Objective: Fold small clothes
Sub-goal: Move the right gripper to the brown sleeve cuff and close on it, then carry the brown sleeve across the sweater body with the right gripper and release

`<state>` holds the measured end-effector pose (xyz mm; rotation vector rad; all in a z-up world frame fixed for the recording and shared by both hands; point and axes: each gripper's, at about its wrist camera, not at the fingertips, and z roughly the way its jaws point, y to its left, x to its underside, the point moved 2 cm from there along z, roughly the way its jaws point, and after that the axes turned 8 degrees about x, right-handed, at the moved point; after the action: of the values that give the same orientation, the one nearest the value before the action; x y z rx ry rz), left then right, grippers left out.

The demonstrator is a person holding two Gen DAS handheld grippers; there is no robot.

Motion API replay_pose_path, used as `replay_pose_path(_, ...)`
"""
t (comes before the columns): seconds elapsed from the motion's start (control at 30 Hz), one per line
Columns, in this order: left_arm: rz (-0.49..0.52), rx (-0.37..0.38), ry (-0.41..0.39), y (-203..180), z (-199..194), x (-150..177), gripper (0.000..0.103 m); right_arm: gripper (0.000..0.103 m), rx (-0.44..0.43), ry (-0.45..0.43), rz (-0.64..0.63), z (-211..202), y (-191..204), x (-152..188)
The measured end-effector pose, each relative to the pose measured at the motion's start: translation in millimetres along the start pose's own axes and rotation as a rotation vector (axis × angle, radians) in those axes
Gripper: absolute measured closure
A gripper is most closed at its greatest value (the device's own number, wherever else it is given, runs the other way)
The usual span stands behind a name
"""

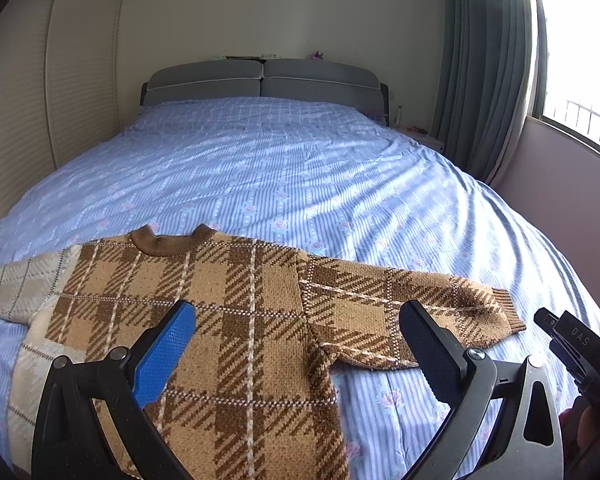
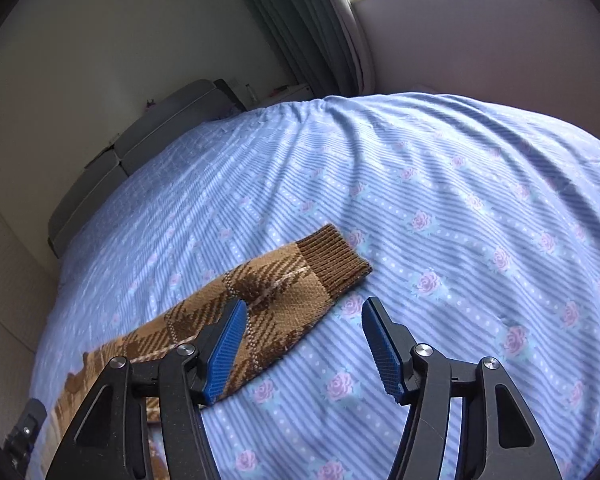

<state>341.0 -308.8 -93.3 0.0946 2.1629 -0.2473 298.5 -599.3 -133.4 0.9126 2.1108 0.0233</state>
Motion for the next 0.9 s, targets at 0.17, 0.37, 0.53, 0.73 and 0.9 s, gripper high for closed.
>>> replay_pose_path(0.17,0.044,-0.020,0.009,-19,30,0,0.000,0.053,-0.011,0.060,0.061,40,-8,-4)
replay_pose_path(0.37,0.048,-0.025,0.031,-28,52,0,0.000,0.060,-0.024,0.139,0.132,81,-22,-1)
replay_pose_path(0.53,0.056,-0.030,0.058,-34,62,4,0.000,0.075,-0.121,0.160,0.233,108,-34,-4)
replay_pose_path(0.73,0.072,-0.035,0.053,-30,55,3,0.000,0.092,-0.162,0.112,0.222,101,-32,-15)
replay_pose_path(0.9,0.046,-0.056,0.035,-4,39,-8,0.000,0.092,-0.165,-0.008,0.091,54,8,-23)
